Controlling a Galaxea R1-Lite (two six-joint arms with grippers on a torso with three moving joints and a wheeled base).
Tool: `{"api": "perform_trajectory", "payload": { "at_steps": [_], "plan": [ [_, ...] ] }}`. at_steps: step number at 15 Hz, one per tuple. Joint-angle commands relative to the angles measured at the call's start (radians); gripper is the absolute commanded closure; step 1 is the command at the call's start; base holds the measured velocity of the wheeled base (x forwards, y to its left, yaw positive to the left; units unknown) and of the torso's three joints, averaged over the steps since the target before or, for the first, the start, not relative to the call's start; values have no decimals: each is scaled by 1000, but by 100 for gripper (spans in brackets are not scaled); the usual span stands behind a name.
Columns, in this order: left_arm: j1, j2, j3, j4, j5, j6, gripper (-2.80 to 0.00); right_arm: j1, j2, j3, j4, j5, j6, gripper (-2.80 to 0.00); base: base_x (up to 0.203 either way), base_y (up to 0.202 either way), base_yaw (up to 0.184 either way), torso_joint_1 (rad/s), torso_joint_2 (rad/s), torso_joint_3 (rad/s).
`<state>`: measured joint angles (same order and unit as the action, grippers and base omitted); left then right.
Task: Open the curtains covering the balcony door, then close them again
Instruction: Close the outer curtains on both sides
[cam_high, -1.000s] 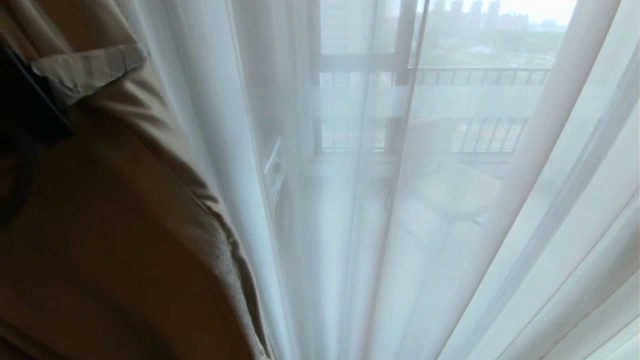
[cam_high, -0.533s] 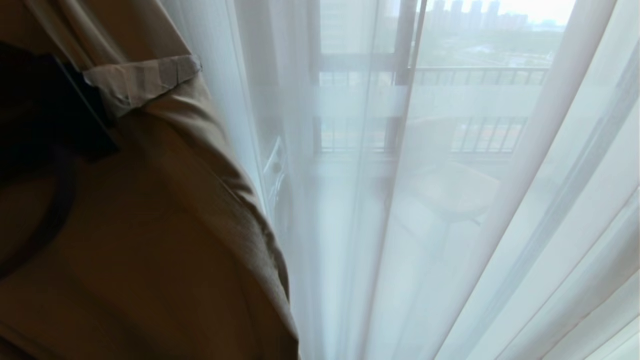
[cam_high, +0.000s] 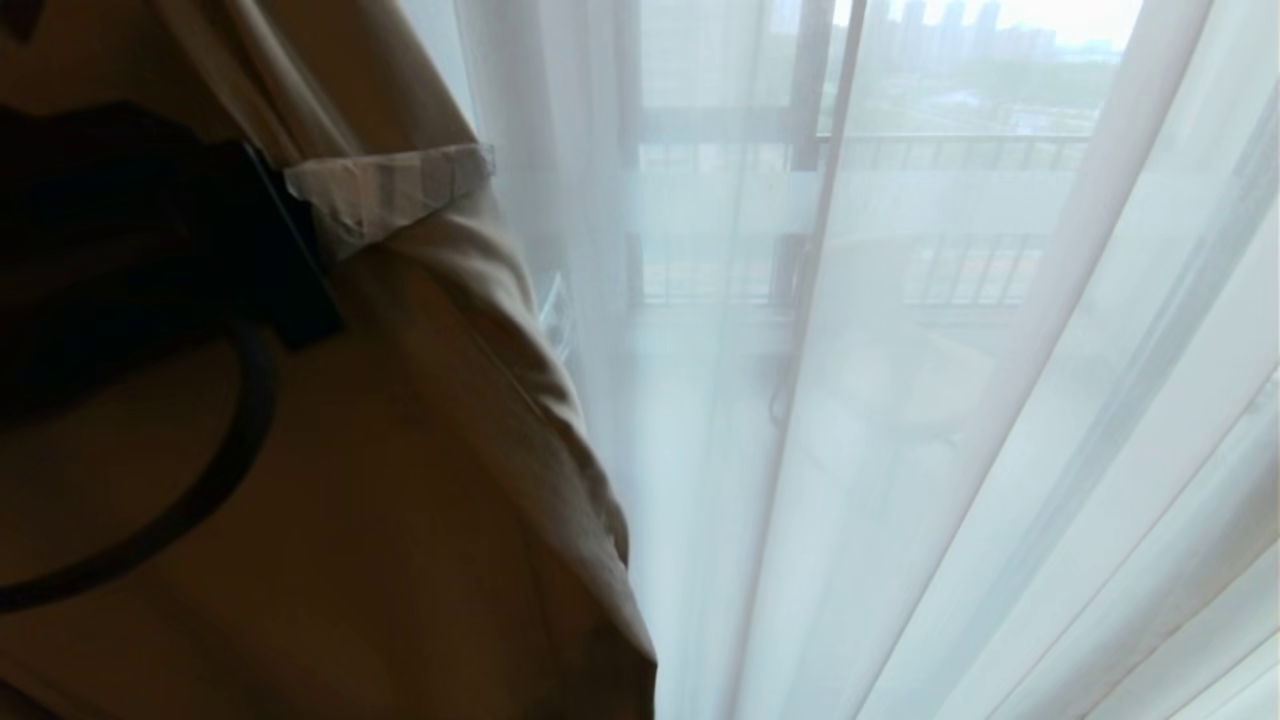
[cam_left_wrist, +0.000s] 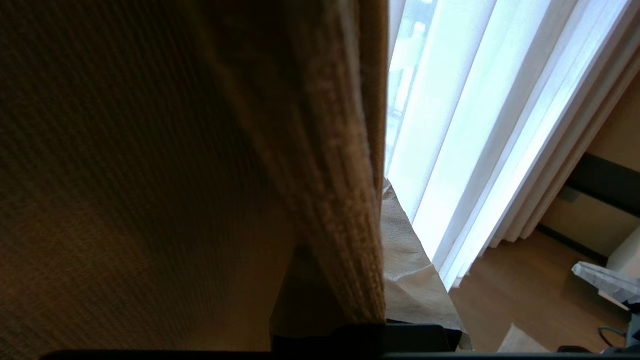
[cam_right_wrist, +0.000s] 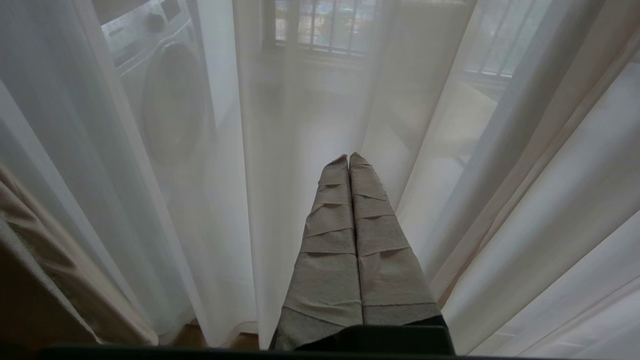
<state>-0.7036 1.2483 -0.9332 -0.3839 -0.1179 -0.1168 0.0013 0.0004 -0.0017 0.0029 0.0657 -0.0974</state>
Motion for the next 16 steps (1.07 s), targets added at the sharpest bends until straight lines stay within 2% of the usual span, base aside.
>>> {"api": "perform_trajectory", "payload": {
  "at_steps": [1,9,11,13,16],
  "plan": [
    [-2,25,-5,-3,-2,-1,0,0,0,0,0,0,-1,0,0,0,0,0,0,0],
    [-10,25,-27,-3,9,2,0,0,0,0,0,0,-1,0,0,0,0,0,0,0],
    [6,-5,-23,-3,49,2,0,0,0,0,0,0,-1,0,0,0,0,0,0,0],
    [42,-39,-21,-3,96,0,0,0,0,0,0,0,-1,0,0,0,0,0,0,0],
    [150,-93,-17,0,108,-1,0,0,0,0,0,0,-1,0,0,0,0,0,0,0]
  ]
}}
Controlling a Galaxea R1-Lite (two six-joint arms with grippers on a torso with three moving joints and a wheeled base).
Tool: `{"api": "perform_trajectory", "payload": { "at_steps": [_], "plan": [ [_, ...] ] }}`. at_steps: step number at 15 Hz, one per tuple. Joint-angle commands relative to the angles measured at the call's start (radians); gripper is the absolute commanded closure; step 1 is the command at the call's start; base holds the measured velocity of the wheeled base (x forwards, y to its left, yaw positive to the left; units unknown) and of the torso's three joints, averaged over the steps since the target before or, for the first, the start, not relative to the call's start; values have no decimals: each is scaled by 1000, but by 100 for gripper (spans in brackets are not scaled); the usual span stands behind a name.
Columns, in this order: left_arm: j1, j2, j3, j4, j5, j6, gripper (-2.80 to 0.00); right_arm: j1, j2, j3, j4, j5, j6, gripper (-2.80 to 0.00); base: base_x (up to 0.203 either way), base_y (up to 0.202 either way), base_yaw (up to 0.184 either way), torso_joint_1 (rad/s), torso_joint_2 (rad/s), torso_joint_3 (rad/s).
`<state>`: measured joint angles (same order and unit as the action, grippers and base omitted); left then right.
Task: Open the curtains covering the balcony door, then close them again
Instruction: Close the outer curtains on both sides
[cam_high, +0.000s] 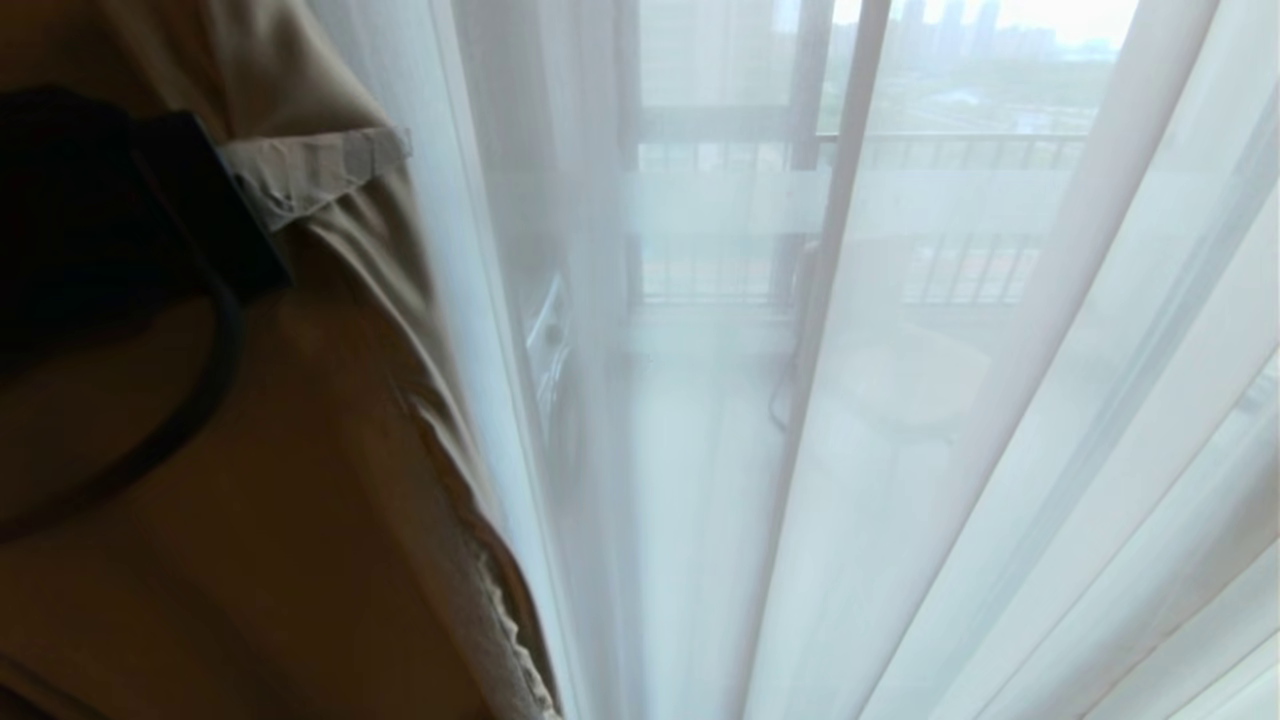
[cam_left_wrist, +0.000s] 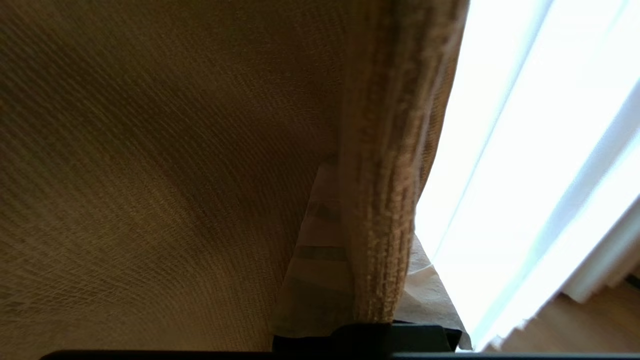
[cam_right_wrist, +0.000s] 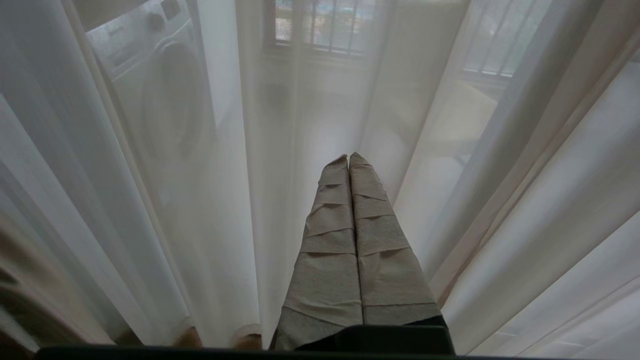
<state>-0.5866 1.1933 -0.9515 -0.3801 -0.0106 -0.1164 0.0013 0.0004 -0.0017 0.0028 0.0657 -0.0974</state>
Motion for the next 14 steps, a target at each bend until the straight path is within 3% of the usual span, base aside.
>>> {"api": "perform_trajectory", "payload": {
  "at_steps": [1,7,9,13,14],
  "plan": [
    [81,-52,1,-4,1,-2,0,0,0,0,0,0,-1,0,0,0,0,0,0,0],
    [427,-118,3,1,-12,-14,0,0,0,0,0,0,-1,0,0,0,0,0,0,0],
    [481,-125,2,0,-14,-23,0,0,0,0,0,0,-1,0,0,0,0,0,0,0],
    [491,-135,0,1,-14,-23,0,0,0,0,0,0,-1,0,0,0,0,0,0,0],
    [490,-140,2,4,-17,-22,-280,0,0,0,0,0,-1,0,0,0,0,0,0,0]
  ]
}}
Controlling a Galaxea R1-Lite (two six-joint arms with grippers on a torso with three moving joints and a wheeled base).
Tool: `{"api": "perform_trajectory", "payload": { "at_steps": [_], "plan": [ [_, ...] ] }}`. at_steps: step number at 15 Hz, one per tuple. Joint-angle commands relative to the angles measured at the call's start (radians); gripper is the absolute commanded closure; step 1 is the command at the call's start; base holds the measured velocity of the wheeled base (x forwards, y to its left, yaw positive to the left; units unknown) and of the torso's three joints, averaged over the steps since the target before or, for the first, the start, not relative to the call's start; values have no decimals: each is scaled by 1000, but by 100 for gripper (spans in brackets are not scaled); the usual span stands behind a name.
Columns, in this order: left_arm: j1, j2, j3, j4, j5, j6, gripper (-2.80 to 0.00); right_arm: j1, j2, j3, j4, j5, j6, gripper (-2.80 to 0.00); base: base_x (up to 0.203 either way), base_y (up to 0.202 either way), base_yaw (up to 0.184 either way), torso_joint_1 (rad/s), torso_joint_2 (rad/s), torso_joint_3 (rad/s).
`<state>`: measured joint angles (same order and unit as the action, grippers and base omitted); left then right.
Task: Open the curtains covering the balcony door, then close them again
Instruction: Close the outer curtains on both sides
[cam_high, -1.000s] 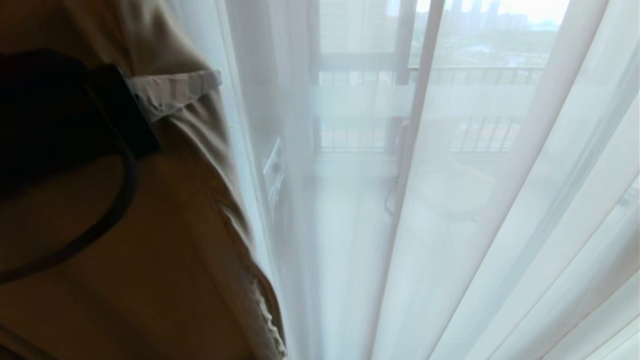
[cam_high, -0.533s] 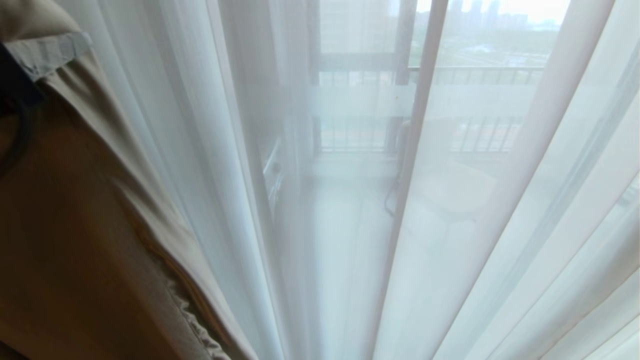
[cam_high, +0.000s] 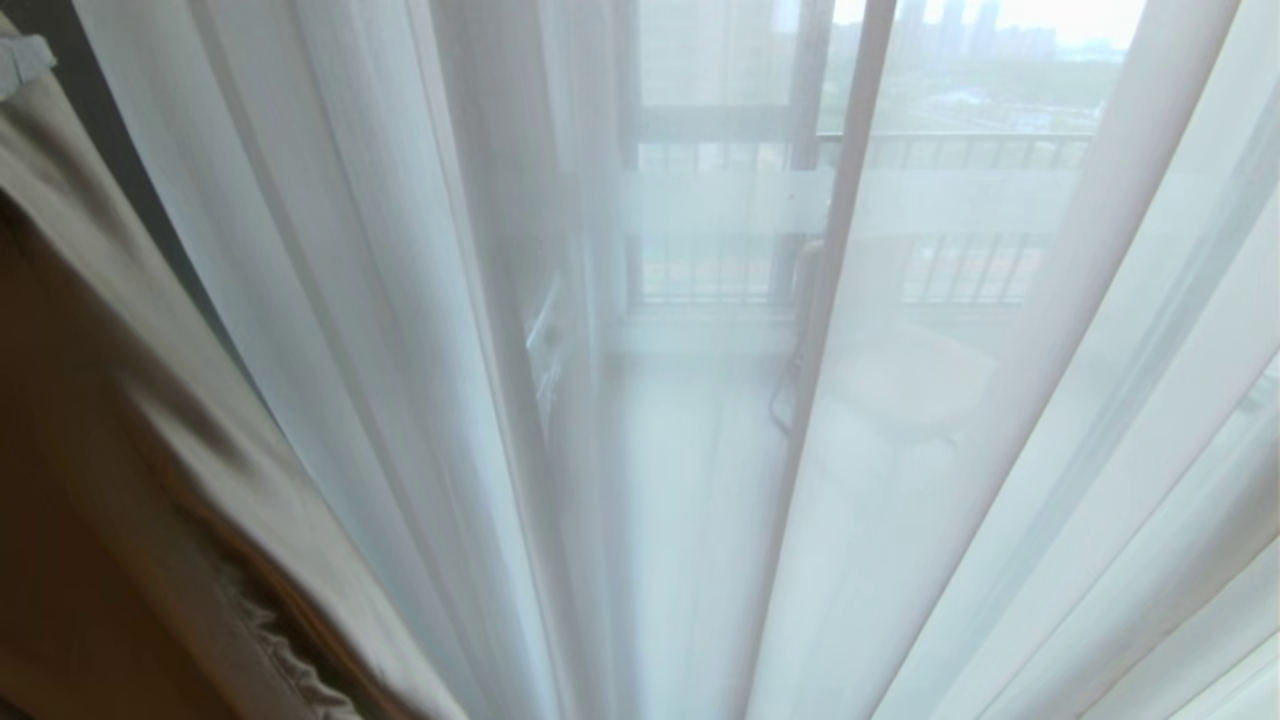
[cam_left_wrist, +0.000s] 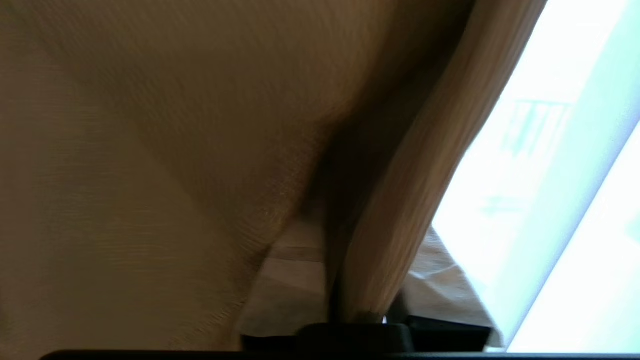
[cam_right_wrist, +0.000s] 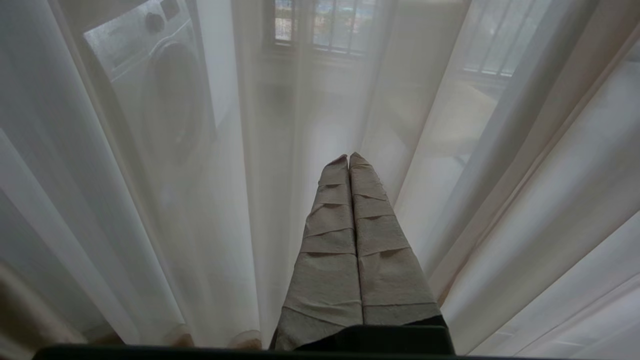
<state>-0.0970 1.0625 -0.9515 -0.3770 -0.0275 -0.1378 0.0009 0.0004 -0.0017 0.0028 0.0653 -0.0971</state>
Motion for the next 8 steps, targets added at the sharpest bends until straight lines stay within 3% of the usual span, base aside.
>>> {"api": "perform_trajectory", "payload": {
  "at_steps": [1,4,8],
  "plan": [
    [0,-13,3,1,-11,0,-280,1,0,0,0,1,-1,0,0,0,0,0,0,0],
    [0,-43,22,3,-15,0,-280,1,0,0,0,1,-1,0,0,0,0,0,0,0],
    [-1,-168,134,4,-14,0,-280,1,0,0,0,1,-1,0,0,0,0,0,0,0]
  ]
}}
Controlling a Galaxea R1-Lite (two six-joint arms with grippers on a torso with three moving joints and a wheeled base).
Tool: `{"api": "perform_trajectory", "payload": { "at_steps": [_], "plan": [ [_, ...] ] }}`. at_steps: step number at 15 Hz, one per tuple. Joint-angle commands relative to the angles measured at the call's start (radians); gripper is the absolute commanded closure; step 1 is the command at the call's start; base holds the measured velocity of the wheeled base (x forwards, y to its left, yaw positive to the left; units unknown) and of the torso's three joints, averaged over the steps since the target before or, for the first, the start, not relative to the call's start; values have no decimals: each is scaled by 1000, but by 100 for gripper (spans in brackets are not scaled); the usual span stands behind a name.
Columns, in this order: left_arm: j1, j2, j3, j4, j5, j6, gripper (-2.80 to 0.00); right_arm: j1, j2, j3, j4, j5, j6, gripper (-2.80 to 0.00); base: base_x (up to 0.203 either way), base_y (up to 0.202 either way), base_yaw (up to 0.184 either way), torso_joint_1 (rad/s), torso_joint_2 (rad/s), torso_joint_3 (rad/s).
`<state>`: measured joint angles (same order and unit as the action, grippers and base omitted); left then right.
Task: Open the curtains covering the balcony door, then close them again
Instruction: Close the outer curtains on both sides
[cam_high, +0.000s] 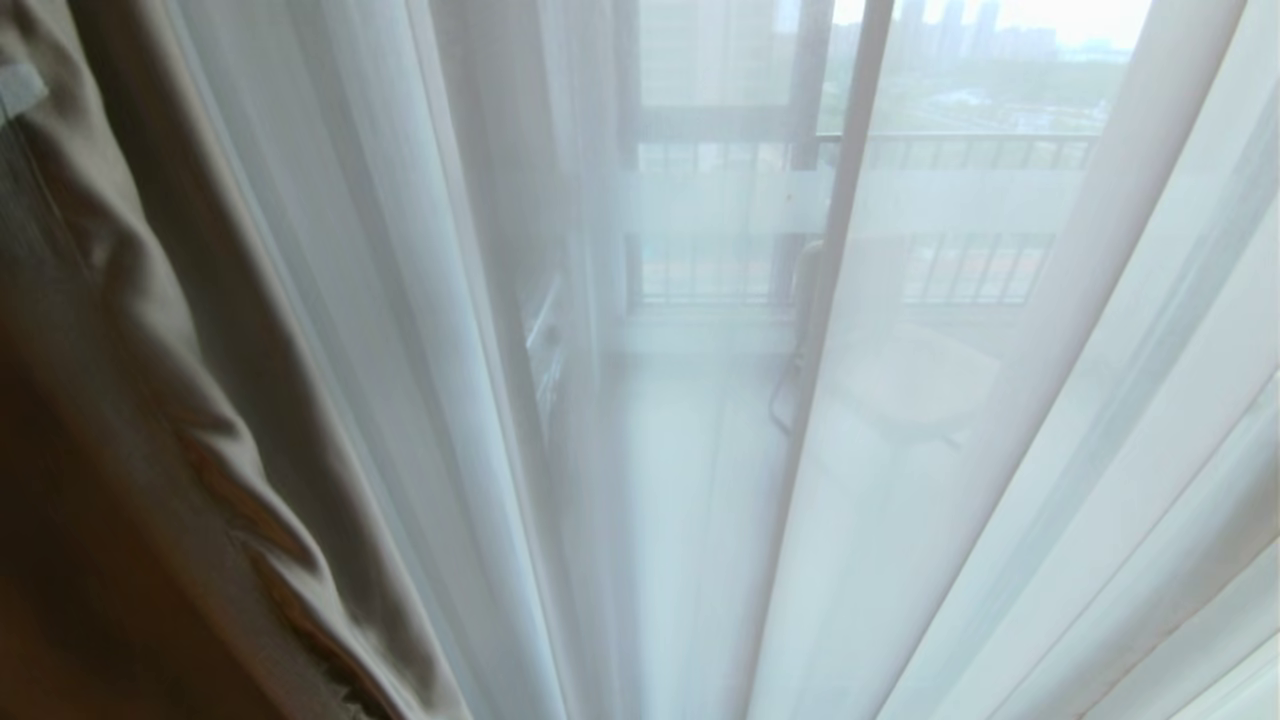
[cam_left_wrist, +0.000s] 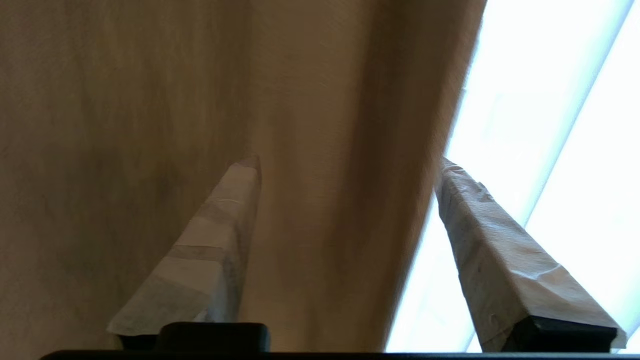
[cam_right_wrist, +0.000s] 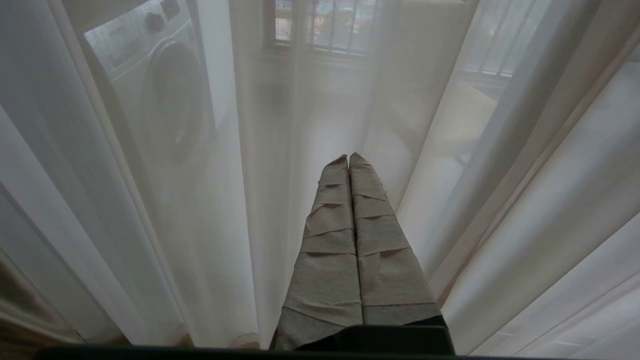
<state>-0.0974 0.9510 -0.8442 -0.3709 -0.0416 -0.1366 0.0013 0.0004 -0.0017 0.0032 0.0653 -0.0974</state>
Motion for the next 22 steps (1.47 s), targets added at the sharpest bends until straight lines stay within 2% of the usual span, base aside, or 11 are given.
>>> {"api": "perform_trajectory", "payload": {
  "at_steps": [1,3,7,9,11,12,17,22],
  "plan": [
    [-1,-98,62,-2,2,-1,-280,0,0,0,0,1,-1,0,0,0,0,0,0,0],
    [-1,-187,122,19,3,-1,-280,0,0,0,0,1,-1,0,0,0,0,0,0,0],
    [0,-373,218,134,10,-1,-280,-1,0,0,0,1,-1,0,0,0,0,0,0,0],
    [0,-418,232,191,8,-1,-280,0,0,0,0,1,-1,0,0,0,0,0,0,0],
    [-1,-426,234,193,5,-1,-280,-1,0,0,0,1,-1,0,0,0,0,0,0,0],
    [-1,-433,241,193,1,-1,0,0,0,0,0,1,-1,0,0,0,0,0,0,0],
    [-1,-473,294,213,13,-1,0,0,0,0,0,1,-1,0,0,0,0,0,0,0],
    [-1,-510,533,232,24,-1,0,0,0,0,0,1,-1,0,0,0,0,0,0,0]
  ]
}}
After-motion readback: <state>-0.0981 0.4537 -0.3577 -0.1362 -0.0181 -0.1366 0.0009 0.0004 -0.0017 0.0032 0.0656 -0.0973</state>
